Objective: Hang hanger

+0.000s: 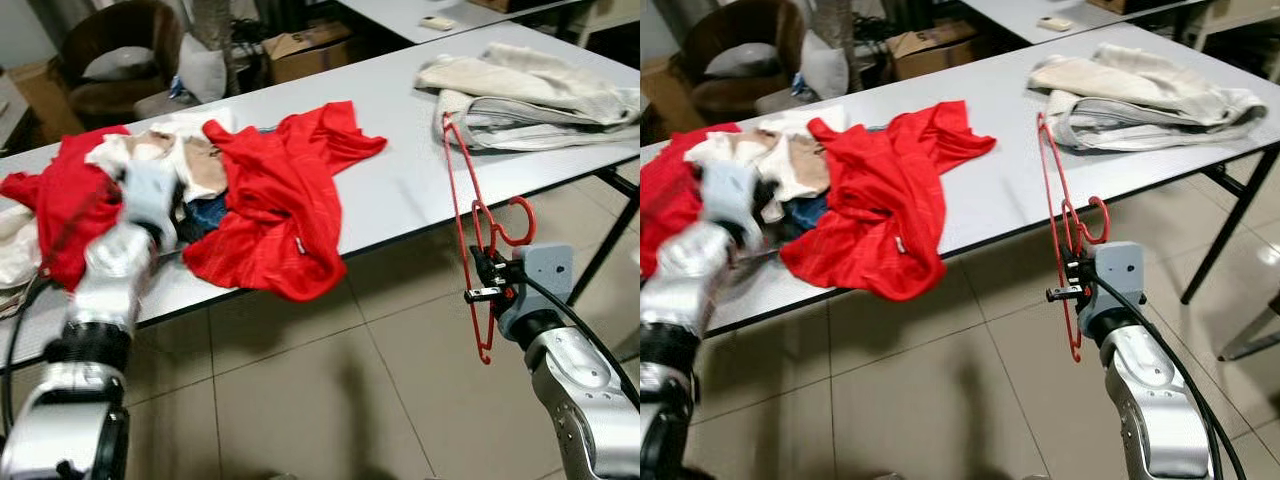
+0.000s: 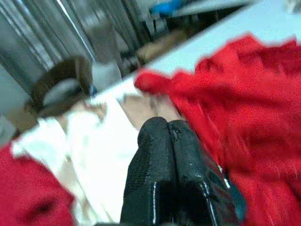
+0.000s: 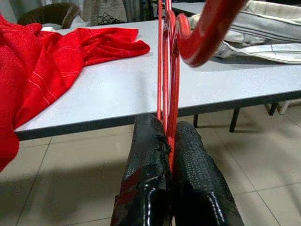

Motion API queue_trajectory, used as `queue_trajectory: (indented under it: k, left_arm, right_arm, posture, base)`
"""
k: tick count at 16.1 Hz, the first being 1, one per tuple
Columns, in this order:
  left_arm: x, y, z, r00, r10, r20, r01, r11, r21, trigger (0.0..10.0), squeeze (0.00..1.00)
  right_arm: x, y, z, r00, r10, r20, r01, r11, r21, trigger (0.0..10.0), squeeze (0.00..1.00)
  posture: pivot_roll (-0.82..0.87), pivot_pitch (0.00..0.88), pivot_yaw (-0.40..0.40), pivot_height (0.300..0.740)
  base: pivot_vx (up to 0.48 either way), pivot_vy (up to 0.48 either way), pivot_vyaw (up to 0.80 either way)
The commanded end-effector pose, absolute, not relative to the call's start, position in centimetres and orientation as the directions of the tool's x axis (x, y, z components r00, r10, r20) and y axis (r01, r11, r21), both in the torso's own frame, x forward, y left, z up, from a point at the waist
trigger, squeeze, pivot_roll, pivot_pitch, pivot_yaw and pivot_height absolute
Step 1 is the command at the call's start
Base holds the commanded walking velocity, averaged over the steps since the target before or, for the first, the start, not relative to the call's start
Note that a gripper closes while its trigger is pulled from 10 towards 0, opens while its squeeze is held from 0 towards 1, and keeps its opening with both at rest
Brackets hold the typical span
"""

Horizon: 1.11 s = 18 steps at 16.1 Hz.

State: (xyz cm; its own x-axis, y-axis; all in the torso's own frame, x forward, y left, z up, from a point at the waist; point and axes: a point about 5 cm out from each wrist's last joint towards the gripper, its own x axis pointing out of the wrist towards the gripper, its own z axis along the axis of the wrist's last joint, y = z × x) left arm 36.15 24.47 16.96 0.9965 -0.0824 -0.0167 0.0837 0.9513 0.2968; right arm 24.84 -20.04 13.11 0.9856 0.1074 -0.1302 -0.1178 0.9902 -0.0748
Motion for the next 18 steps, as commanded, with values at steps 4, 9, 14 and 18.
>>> queue_trajectory:
  k: [4,9,14,18]
  left_arm:
    - [34.8,21.7,13.4,0.927,-0.268,-0.263,0.322,0.928,0.189,10.0,0.0]
    - [30.4,18.7,9.2,0.834,-0.398,-0.382,0.371,0.917,-0.144,10.0,1.0]
    - [27.9,16.8,8.1,0.722,-0.508,-0.47,0.237,0.819,-0.522,10.0,1.0]
    - [28.1,15.3,6.9,0.682,-0.51,-0.525,0.123,0.787,-0.604,10.0,1.0]
  right_arm:
    - [25.1,-19.9,13.7,0.981,0.158,-0.109,-0.167,0.983,-0.079,10.0,0.0]
    - [24.8,-20.2,14.4,0.982,0.16,-0.098,-0.169,0.981,-0.09,10.0,0.0]
    - [25.0,-19.7,14.4,0.977,0.189,-0.099,-0.197,0.976,-0.088,10.0,0.0]
    - [24.6,-19.6,14.4,0.977,0.188,-0.1,-0.197,0.977,-0.086,10.0,0.0]
  posture:
    - [-0.12,0.0,0.176,0.74]
    - [-0.14,0.0,0.181,0.74]
    - [-0.13,0.0,0.174,0.74]
    - [-0.14,0.0,0.186,0.74]
  base:
    - [0.0,0.0,0.0]
    - [0.0,0.0,0.0]
    - [0.0,0.0,0.0]
    - [0.0,0.0,0.0]
